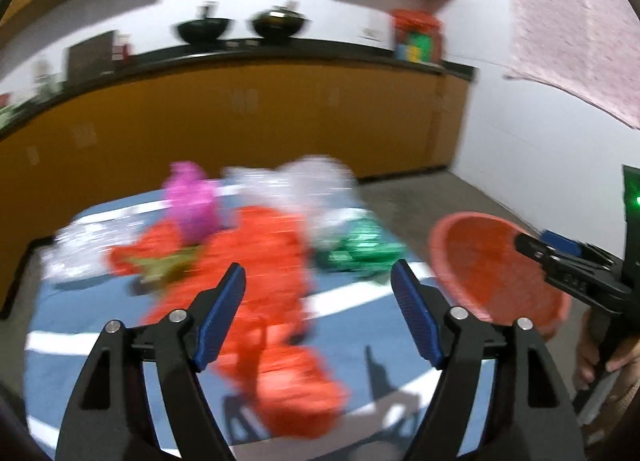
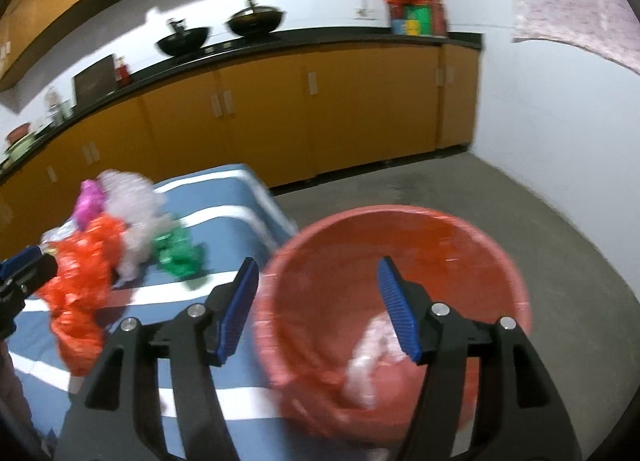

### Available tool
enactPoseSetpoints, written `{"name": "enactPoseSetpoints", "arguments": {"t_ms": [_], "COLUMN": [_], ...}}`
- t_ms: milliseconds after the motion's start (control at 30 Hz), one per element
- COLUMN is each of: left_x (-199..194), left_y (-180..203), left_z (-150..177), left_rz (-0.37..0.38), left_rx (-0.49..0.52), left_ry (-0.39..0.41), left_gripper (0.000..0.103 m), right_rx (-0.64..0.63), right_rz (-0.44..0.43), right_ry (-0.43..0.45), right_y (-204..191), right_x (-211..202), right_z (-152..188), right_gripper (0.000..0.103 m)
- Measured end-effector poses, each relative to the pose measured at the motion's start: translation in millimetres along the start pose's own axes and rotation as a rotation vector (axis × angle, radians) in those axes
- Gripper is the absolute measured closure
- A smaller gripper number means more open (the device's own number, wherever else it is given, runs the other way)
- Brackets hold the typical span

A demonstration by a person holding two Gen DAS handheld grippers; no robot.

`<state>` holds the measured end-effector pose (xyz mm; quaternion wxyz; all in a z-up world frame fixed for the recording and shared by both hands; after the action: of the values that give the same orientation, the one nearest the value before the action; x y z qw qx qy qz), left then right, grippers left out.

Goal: Collect trash
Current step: 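Move both tools back to the bags on the table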

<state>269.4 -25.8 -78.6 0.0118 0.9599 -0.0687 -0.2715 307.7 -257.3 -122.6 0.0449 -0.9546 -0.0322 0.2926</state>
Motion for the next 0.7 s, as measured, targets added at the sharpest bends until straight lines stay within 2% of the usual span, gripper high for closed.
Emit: {"name": "enactPoseSetpoints", "arguments": {"t_ms": [200,400,567,700], "left_x": [-18.0,-35.0,-46.3,-50.5], "left_y": [-91.9,-165.1,-208.6,-232.2], "left_z": [17.3,36.7,47.8,54.0], "left_rz": [-0.197,-0.339,-0.412,-0.438], "left_rx": [-0.082,-0.188,-0.252,-0.301], "left_ry": [0.015,0.007,0.015,0.012], "left_gripper": [0.022,0.021,0.020,0.019], "right_rx": [-0.069,-0.164,-0.219,-0.261], "right_rz": [-0.162,-0.296,-0.343,-0.331], "right_ry": [-0.044,-0.091,-0.106,-0.124], "right_y": [-90.3,-171.8,-210.1,-228.0], "right_x": [3.9,-1.2,-6.1,-0.9], "right_z": [14.2,38.3,53.3,63.8], "right_gripper": [0.042,0.038,0.030,0.026]}}
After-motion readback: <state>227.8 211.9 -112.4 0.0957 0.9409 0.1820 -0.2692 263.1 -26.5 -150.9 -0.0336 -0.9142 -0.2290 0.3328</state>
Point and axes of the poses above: each gripper's, at about its wrist camera, not at the fingertips, and x roughly the way its jaws point, y to its right, z to its underside, the point moved 8 cm from there along x, roughly the way its jaws point, and after that the axes turned 1 degree about z, right-handed, at the moved point
